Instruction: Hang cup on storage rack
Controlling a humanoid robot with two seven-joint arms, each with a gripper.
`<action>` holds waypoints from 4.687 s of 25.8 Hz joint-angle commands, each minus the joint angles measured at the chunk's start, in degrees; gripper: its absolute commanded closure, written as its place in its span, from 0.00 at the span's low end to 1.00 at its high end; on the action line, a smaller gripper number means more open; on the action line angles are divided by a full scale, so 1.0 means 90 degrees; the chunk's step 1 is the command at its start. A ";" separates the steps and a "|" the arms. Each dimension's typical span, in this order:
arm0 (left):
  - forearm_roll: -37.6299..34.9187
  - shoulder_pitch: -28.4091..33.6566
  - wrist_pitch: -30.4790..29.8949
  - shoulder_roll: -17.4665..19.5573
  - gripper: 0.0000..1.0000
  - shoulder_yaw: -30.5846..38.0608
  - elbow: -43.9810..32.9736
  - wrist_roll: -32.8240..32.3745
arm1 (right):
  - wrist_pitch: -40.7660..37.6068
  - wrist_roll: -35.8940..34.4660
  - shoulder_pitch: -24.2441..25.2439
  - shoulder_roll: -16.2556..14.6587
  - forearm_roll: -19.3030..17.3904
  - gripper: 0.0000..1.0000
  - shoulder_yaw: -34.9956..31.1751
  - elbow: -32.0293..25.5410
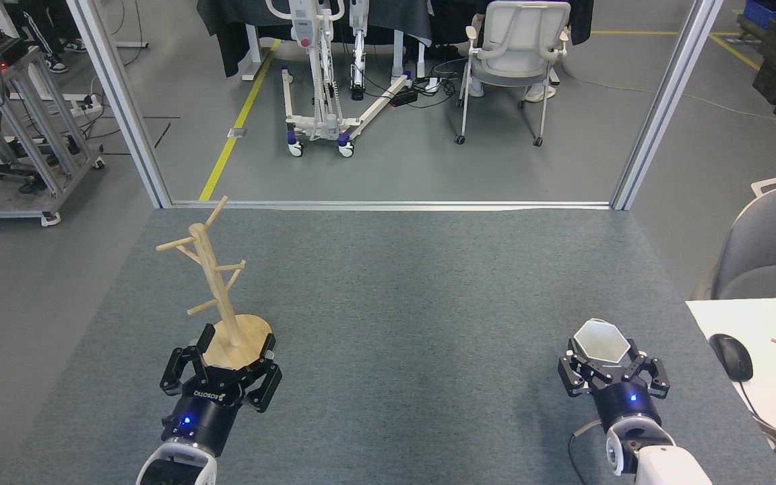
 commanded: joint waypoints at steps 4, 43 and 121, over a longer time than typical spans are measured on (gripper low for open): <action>0.0010 -0.0006 0.0008 -0.0003 0.01 0.0001 -0.0002 -0.0002 | 0.0029 0.0001 -0.0069 0.0001 -0.0009 0.01 0.0001 0.0032; 0.0771 -0.0036 -0.0608 0.0055 0.01 -0.0038 -0.0168 0.0018 | -0.1299 0.1369 -0.0587 -0.0185 -0.0156 0.63 0.0011 -0.1774; 0.1113 -0.0045 0.0838 -0.1009 0.01 -0.1796 -0.0441 -0.0842 | -0.5450 0.2091 -0.2618 -0.0019 -0.1933 0.62 0.1827 -0.1970</action>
